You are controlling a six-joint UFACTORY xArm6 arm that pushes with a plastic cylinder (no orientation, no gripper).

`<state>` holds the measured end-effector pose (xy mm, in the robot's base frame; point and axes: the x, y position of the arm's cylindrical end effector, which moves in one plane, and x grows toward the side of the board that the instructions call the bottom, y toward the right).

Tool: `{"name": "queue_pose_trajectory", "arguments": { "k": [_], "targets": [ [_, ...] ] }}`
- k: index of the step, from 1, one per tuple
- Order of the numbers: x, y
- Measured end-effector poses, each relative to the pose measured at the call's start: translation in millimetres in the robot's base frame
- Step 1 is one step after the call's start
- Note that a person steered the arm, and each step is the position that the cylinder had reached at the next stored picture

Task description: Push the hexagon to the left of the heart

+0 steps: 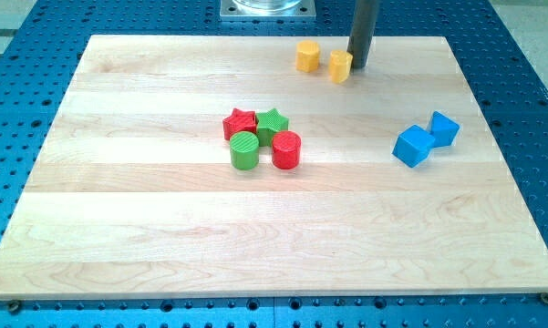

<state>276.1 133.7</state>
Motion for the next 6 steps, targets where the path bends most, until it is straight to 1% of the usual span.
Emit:
{"name": "queue_pose_trajectory", "arguments": {
  "k": [1,2,3,4,5,6],
  "targets": [
    [24,-4],
    [-17,5],
    [-42,-51],
    [-41,-96],
    [-65,-141],
    [-31,-146]
  ]
}}
